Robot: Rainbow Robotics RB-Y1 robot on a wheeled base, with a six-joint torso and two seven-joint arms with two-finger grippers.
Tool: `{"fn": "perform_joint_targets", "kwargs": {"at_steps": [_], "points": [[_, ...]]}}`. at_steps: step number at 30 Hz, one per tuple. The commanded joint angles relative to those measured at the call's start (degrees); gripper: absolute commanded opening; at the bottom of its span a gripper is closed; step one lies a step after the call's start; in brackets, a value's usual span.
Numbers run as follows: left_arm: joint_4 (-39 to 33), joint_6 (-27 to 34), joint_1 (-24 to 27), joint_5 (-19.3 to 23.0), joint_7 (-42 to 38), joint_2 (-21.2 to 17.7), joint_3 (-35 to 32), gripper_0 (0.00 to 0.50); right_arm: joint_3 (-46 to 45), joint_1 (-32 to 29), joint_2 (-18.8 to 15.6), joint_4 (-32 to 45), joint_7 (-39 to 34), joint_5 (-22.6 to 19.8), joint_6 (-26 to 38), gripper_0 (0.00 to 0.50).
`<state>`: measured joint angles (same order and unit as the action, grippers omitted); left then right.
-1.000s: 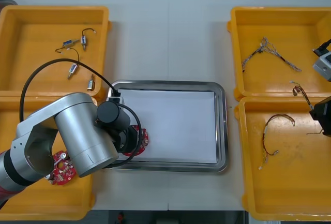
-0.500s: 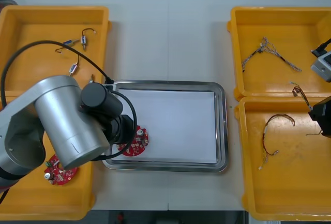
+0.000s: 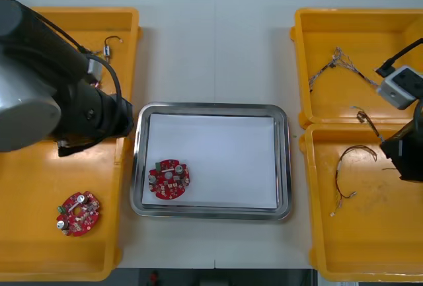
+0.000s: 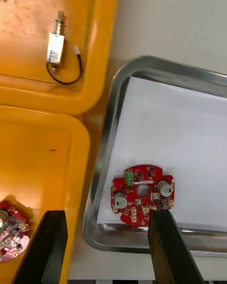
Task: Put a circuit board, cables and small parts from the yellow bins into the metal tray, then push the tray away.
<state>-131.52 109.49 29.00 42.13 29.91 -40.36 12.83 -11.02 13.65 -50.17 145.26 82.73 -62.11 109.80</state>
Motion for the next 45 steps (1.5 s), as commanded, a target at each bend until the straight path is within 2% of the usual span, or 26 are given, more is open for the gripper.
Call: {"fn": "perform_joint_targets", "kwargs": {"at_steps": [1,3,6,10,12,19,24,29,37,39,40,41,45], "points": [[6.10,0.51,5.28,6.30,14.74,-6.13,-5.97,0.500,7.77,7.44,-2.13,1.61,1.82,-1.17,0.20,0.000],[10.41,0.51,7.30,8.94,19.49,-7.36,-7.73,0.500,10.50,9.20,-2.13,1.96,1.82,-1.17,0.20,0.000],[17.53,0.46,10.20,10.34,26.17,-7.89,-10.10,0.500,14.89,12.45,-2.13,2.57,2.17,-0.64,0.20,0.000],[23.15,-0.24,12.40,9.82,30.56,-7.89,-11.42,0.500,19.11,15.70,-1.95,2.48,2.26,-0.64,0.20,0.000],[27.28,-1.29,14.07,8.06,34.08,-7.98,-11.68,0.500,22.71,18.16,-1.25,2.31,2.26,-0.46,0.20,0.000],[40.99,-11.05,17.76,7.53,46.47,-8.95,-11.24,0.500,32.03,24.93,3.41,0.99,3.67,1.65,0.20,0.004],[47.76,-17.47,20.05,7.53,53.59,-8.86,-9.92,0.500,39.06,28.45,6.49,-2.09,5.16,2.44,0.20,0.007],[52.51,-24.58,21.45,7.53,59.21,-8.68,-7.73,0.500,46.18,30.38,9.04,-5.16,10.88,6.74,-3.63,0.007],[56.82,-32.93,21.45,7.71,69.41,-8.60,-6.76,0.500,53.47,31.08,11.06,-12.37,19.75,12.81,-10.66,0.007],[58.75,-36.80,21.45,7.97,72.84,-8.60,-5.62,0.500,56.46,31.08,11.41,-14.39,22.13,16.15,-13.21,0.007],[58.75,-36.80,21.45,7.97,72.84,-8.60,-5.62,0.500,56.46,31.08,11.41,-14.39,22.13,16.15,-13.21,0.007],[60.07,-39.61,21.45,8.32,74.77,-8.60,-4.39,0.500,58.48,31.08,11.67,-15.62,23.00,18.52,-14.97,0.006],[62.97,-45.59,21.54,9.29,78.72,-8.60,-1.93,0.500,62.79,31.08,12.38,-18.43,22.92,22.65,-18.31,0.007]]}}
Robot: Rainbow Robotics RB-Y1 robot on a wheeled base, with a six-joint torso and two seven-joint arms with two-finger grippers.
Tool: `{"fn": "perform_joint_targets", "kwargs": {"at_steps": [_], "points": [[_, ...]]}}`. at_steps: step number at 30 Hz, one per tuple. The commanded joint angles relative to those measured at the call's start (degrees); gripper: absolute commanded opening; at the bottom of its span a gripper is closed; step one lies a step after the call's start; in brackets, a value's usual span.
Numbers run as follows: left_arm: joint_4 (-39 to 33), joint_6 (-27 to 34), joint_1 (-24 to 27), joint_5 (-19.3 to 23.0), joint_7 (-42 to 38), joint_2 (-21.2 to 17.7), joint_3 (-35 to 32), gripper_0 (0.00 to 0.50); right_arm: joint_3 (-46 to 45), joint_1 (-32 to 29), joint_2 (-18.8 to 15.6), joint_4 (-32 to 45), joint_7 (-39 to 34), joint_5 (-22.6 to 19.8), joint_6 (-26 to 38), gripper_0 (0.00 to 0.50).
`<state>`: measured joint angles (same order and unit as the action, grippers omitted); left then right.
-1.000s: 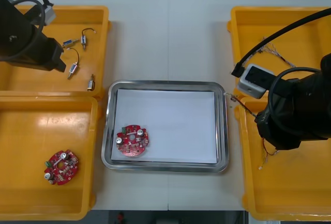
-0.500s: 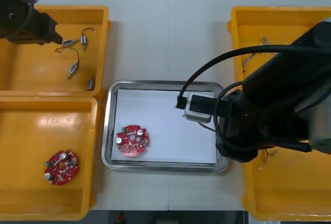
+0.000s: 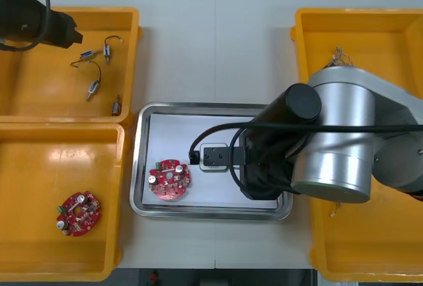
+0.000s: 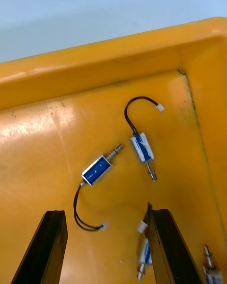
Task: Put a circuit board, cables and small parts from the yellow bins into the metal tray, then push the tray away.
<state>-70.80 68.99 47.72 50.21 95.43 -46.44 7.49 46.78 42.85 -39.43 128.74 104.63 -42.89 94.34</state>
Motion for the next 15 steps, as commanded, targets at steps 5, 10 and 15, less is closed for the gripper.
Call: {"fn": "perform_joint_targets", "kwargs": {"at_steps": [5,10,15], "points": [[4.09,-8.96,2.73,2.27,15.58,-2.07,5.52,0.500,9.47,1.79,2.16,-6.22,0.93,5.18,-6.01,0.013],[6.55,-13.00,2.73,2.88,16.37,-1.37,7.54,0.500,12.20,1.44,2.87,-9.65,0.40,5.44,-7.77,0.013],[9.01,-15.73,2.82,3.32,17.51,-0.49,7.80,0.500,12.20,0.65,3.92,-11.58,0.40,6.06,-9.26,0.014]]}}
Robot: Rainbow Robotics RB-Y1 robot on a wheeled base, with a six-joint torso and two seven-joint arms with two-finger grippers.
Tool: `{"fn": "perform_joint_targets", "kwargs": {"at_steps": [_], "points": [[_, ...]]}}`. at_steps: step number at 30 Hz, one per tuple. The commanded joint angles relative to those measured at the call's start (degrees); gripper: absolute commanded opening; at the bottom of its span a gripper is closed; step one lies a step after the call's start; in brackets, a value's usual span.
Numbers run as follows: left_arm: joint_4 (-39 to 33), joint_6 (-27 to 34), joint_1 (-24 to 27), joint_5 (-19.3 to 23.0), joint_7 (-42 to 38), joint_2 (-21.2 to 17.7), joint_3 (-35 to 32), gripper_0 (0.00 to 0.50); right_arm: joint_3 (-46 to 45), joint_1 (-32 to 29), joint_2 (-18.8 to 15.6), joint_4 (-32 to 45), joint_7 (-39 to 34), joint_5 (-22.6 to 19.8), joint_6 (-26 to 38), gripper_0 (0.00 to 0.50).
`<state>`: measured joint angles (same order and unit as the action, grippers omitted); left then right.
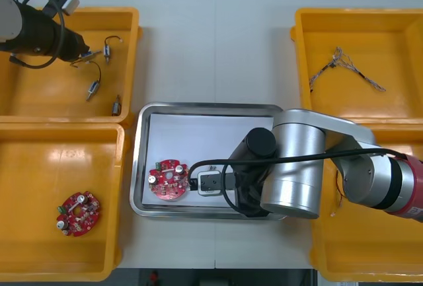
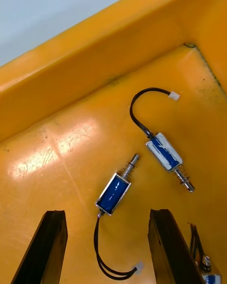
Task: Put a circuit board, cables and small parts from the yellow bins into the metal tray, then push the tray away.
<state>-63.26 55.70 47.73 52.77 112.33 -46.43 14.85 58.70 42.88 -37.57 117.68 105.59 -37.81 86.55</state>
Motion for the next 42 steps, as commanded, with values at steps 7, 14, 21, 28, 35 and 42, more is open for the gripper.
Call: {"fn": "perform_joint_targets", "kwargs": {"at_steps": [7,14,21,28,35,42], "points": [[4.20,-5.26,2.72,1.20,2.19,1.17,0.54,0.500,0.28,0.63,2.42,-0.43,-0.56,3.10,-1.56,0.264],[7.27,-7.54,2.72,2.07,3.69,3.28,0.54,0.500,0.01,0.63,1.89,-0.25,-1.00,3.01,-1.47,0.500],[9.12,-8.95,2.72,2.16,5.09,4.86,0.54,0.500,-2.89,0.63,1.45,1.33,-1.09,1.78,-1.03,0.500],[10.61,-10.70,2.72,2.16,6.41,5.65,0.54,0.500,-5.87,0.63,1.45,2.65,-1.18,1.69,0.46,0.500],[13.07,-15.98,2.72,5.59,7.55,5.83,4.14,0.500,-9.04,0.63,1.27,5.46,-1.53,2.92,4.15,0.500],[13.95,-17.65,2.72,7.79,8.17,5.83,5.63,0.500,-15.98,0.63,1.19,7.31,-1.53,-0.86,11.27,0.500]]}}
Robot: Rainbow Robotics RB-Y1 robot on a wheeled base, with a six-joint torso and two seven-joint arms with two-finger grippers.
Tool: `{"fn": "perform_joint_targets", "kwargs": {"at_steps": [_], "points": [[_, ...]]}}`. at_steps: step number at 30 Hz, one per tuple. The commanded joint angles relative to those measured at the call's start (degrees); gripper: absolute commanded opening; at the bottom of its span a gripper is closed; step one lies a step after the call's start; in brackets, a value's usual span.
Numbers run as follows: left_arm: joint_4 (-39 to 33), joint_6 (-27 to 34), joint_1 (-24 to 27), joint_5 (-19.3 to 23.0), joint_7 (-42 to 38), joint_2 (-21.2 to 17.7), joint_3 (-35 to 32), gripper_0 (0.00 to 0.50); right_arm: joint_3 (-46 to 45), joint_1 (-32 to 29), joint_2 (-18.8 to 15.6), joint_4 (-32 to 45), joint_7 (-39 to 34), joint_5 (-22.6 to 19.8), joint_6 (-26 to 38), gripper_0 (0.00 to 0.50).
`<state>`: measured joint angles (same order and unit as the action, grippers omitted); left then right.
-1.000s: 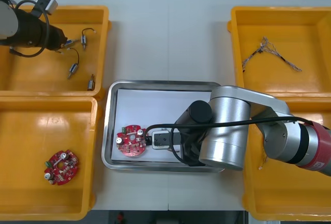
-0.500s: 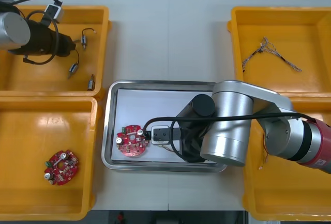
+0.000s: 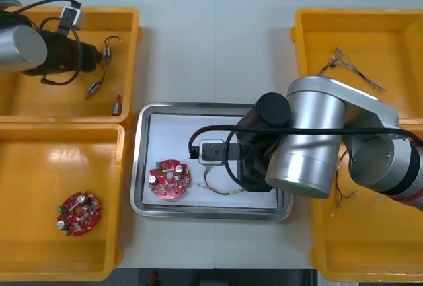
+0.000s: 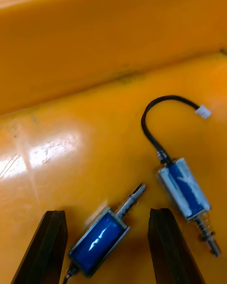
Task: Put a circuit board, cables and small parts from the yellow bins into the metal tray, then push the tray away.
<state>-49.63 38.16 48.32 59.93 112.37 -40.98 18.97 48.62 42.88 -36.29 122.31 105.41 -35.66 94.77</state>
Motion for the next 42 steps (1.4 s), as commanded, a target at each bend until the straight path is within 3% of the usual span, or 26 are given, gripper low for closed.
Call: {"fn": "perform_joint_targets", "kwargs": {"at_steps": [1,8,15,16,18,28,36,42], "points": [[0.33,-0.11,2.13,0.63,8.21,0.38,1.51,0.500,-7.40,0.63,-0.01,2.67,-1.35,-4.42,4.63,0.500],[1.12,-0.02,2.13,0.45,8.92,0.38,1.51,0.500,-14.96,0.72,-0.01,2.93,-1.35,-7.23,14.47,0.500],[2.52,-0.02,2.04,0.28,10.32,0.38,2.13,0.488,-20.93,0.72,-0.01,2.84,-1.35,-7.93,15.23,0.500],[2.70,-0.02,2.04,0.28,10.41,0.29,2.48,0.289,-21.46,0.72,-0.10,2.84,-1.35,-7.93,15.23,0.500],[2.88,-0.02,2.13,0.28,10.59,0.03,3.18,0.001,-23.04,0.72,-0.18,2.84,-1.35,-7.84,15.23,0.500],[2.52,2.53,2.13,0.89,10.76,-2.26,3.71,0.000,-29.28,0.72,-2.65,0.47,-1.52,-5.47,15.23,0.500],[-1.69,14.13,2.39,0.10,9.97,-6.13,-1.74,0.000,-35.96,0.72,-3.61,-5.51,-1.70,-4.68,15.23,0.500],[-4.77,22.66,2.39,-2.89,8.92,-7.62,-6.66,0.000,-38.51,1.51,-3.61,-9.81,-1.78,-0.81,15.23,0.500]]}}
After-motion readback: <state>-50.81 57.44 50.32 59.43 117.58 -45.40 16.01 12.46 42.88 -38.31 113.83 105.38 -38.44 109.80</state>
